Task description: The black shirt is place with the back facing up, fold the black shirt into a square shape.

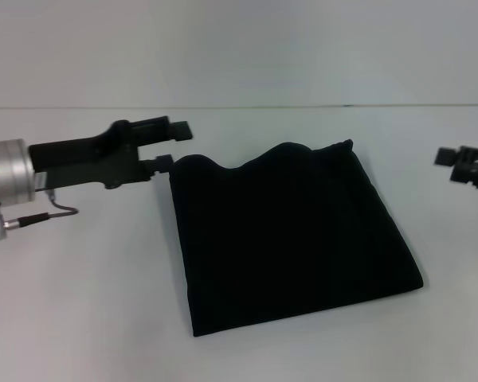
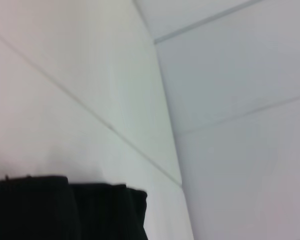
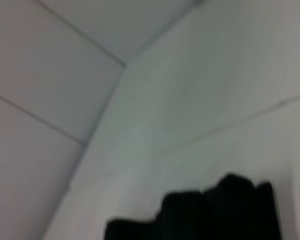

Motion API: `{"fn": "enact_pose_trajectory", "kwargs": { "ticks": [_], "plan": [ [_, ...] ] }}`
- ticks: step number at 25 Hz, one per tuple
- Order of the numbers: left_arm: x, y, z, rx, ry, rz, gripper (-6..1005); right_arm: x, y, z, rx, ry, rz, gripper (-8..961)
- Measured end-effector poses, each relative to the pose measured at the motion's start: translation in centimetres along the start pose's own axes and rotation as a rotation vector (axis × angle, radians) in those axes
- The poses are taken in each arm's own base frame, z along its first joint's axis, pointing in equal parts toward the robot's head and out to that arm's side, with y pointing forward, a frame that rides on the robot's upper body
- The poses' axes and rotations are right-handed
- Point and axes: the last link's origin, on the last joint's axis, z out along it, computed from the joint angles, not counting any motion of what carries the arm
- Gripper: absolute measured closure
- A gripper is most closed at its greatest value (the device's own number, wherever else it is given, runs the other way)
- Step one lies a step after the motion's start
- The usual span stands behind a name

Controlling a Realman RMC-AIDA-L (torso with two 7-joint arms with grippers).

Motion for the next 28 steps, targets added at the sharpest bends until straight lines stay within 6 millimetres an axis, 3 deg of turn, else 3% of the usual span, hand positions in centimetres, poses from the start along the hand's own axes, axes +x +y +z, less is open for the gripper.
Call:
{"fn": "enact_pose_trajectory", "kwargs": {
  "ticks": [7,13,19,28],
  "plan": [
    [0.2,-0.4,-0.8,0.016,0.026,0.022,214,-2.2,2.6,5.8,0.184,0.252,-0.164,164],
    [0.0,-0.7,-0.9,0.023,0.038,0.040,214,-1.8,4.1,10.0,0.263,0.330,-0.346,165],
    [-0.1,-1.0,-1.0,0.026,0.051,0.039,214,-0.5,4.7,12.2,0.274,0.330,-0.396,165],
    [-0.1,-1.1,-0.6,0.036,0.060,0.037,214,0.9,4.6,13.8,0.277,0.323,-0.396,164]
  ]
}}
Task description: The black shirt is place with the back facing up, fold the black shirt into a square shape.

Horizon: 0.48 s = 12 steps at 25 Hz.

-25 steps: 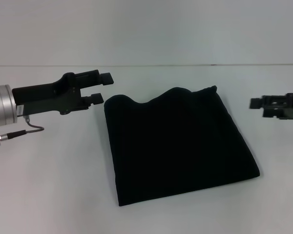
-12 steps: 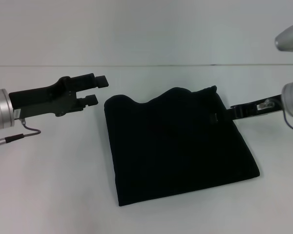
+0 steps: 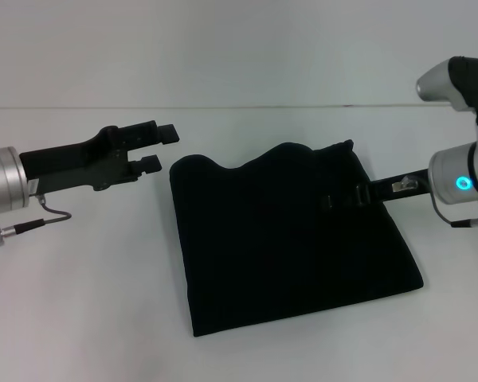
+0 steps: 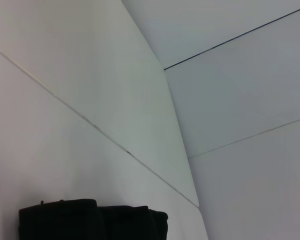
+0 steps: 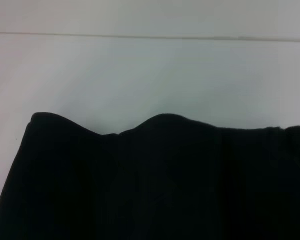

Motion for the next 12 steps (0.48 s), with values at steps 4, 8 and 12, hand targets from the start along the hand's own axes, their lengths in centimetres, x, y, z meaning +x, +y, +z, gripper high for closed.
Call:
{"fn": "enact_pose_trajectory", "kwargs": {
  "ticks": [4,8,12],
  "plan": [
    [0.0,0.1,0.2,-0.001,0.000,0.001,214,0.2,0.2,0.7,0.010,-0.001,-0.002,164],
    [0.1,0.0,0.2,0.002,0.007,0.001,214,0.2,0.8,1.2,0.000,0.000,-0.006,164],
    [0.1,0.0,0.3,0.003,0.010,0.000,214,0.0,1.4,1.5,-0.009,0.000,-0.016,165]
  ]
}}
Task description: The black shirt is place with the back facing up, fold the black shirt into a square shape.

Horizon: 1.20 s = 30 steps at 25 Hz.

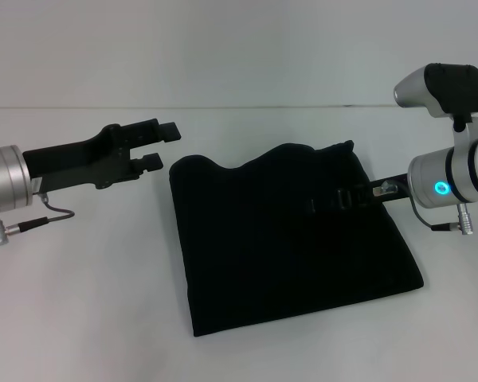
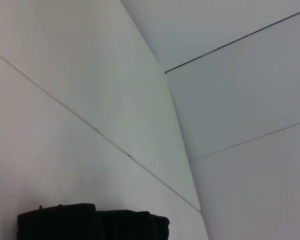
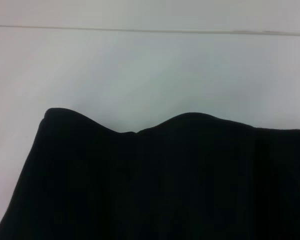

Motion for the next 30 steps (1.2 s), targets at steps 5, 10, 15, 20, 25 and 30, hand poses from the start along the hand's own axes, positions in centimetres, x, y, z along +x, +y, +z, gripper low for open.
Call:
{"fn": "enact_pose_trajectory", "kwargs": {
  "ticks": [5,10,15,20,25,30],
  "plan": [
    [0.03,-0.01,0.03,-0.002,0.007,0.002,214,-0.21,0.38,0.06,-0.014,-0.002,-0.001,164],
    [0.13,-0.04,0.06,0.002,0.013,0.003,214,-0.35,0.61,0.09,-0.025,-0.007,0.006,177],
    [0.18,-0.03,0.05,0.002,0.015,0.003,214,-0.39,0.29,0.07,-0.008,-0.012,0.028,209],
    [0.21,-0.02,0.05,0.002,0.016,0.003,214,-0.25,0.13,0.06,0.002,-0.003,0.034,275],
    [0.23,0.04,0.10,0.000,0.016,0.004,214,-0.34,0.12,0.03,0.003,-0.003,0.033,485],
    [0.22,0.05,0.12,-0.001,0.016,0.003,213,-0.35,-0.13,-0.19,0.005,-0.008,0.043,716]
  ]
}}
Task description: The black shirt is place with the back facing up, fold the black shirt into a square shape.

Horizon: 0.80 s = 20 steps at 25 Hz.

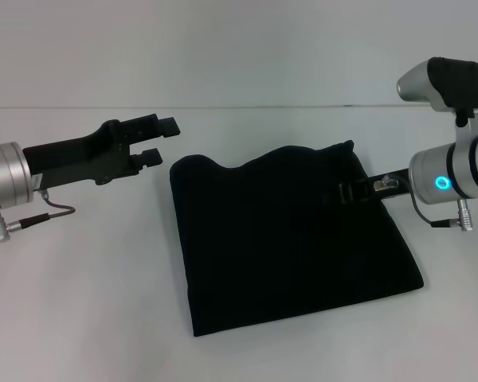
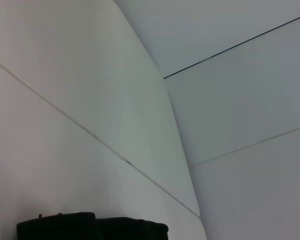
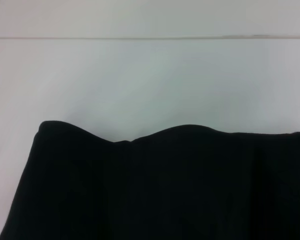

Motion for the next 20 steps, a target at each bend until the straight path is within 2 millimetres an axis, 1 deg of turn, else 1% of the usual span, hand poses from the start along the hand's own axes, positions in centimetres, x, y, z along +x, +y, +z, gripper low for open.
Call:
{"fn": "enact_pose_trajectory", "kwargs": {
  "ticks": [5,9,12,16,20],
  "plan": [
    [0.1,0.0,0.0,-0.001,0.007,-0.002,213,-0.1,-0.3,-0.4,-0.002,-0.001,0.021,904],
    [0.2,-0.1,-0.1,-0.002,0.018,-0.006,213,-0.2,-0.4,-0.6,0.000,0.001,0.025,918],
    [0.2,-0.1,-0.2,0.001,0.021,-0.008,213,-0.8,-0.3,-1.2,-0.011,-0.003,0.035,918],
    [0.2,-0.1,-0.2,-0.003,0.028,-0.011,213,-2.4,0.2,-3.3,-0.037,-0.008,0.062,918],
    [0.3,-0.2,-0.3,-0.001,0.030,-0.011,213,-3.7,0.6,-5.7,-0.009,0.004,0.062,918]
  ]
}}
